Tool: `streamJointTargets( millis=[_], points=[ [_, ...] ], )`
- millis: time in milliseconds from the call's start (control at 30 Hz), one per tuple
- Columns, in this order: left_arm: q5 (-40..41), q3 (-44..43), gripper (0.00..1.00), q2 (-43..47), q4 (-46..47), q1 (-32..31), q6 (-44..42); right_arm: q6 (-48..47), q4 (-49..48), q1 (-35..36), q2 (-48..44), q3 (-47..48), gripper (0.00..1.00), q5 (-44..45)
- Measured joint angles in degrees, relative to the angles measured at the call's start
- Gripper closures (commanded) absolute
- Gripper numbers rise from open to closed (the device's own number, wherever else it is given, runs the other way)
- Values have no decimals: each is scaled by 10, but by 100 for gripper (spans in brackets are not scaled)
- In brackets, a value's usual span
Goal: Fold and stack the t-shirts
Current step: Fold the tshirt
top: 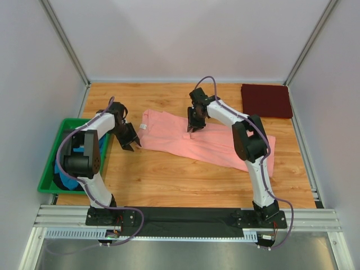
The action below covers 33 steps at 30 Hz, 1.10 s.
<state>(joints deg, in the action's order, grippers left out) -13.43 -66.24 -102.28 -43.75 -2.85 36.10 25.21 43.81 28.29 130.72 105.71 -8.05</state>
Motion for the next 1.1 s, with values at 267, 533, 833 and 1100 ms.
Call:
streamJointTargets(
  millis=[267,533,833,1100],
  points=[
    [2,-11,50,-39,1,0,13,29,-28,-3,-3,-10,67,5],
    [-7,-21,70,-50,0,0,34,64,-50,-9,-15,-34,86,33],
    [-9,-28,100,-62,-5,-1,48,121,-94,-21,-41,-85,100,50],
    [5,-2,100,-42,-14,-2,61,154,-111,-21,-61,-111,100,52]
  ],
)
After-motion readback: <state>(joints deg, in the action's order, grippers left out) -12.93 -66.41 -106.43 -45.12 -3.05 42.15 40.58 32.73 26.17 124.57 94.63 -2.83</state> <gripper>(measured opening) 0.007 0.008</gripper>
